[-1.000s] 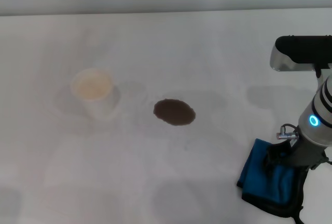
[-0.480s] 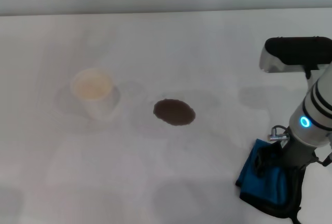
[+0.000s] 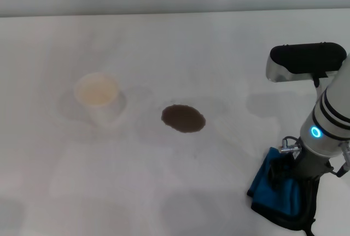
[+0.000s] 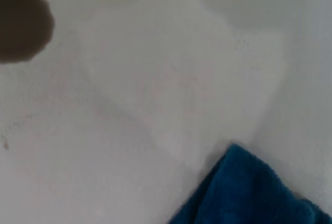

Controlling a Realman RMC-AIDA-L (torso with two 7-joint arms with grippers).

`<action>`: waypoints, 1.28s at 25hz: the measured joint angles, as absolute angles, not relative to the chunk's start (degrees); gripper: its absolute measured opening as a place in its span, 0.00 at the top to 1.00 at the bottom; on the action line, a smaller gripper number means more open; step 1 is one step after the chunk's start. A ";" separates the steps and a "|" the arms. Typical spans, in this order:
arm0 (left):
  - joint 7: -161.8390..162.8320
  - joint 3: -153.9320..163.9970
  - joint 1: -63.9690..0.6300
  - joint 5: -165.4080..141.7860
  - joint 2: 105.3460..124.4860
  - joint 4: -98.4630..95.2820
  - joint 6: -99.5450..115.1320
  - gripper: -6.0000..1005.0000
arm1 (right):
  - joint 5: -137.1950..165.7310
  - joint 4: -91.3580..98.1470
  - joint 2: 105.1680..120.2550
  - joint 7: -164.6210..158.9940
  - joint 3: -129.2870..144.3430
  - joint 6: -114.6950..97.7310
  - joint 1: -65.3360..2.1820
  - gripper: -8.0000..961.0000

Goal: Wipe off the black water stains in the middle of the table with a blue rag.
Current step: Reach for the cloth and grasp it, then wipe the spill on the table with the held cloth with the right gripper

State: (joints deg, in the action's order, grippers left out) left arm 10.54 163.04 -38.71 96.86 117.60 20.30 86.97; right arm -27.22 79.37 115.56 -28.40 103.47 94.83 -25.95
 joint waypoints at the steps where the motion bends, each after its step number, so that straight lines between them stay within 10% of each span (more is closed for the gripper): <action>1: 10.54 163.03 -38.67 96.86 117.64 20.30 86.97 0.12 | -27.20 79.35 115.56 -28.37 103.64 94.83 -26.03 0.43; 19: 10.54 163.04 -38.30 96.95 118.18 20.30 87.10 0.12 | -27.18 79.29 115.68 -28.18 105.97 96.00 -26.78 0.66; 24: 10.54 163.04 -38.09 96.95 118.22 20.30 87.11 0.12 | -27.07 79.63 115.54 -28.18 106.19 96.06 -26.65 0.86; 32: 10.67 163.03 -37.87 96.95 118.25 20.30 87.11 0.12 | -23.70 83.65 115.27 -25.91 103.01 97.54 -26.54 0.87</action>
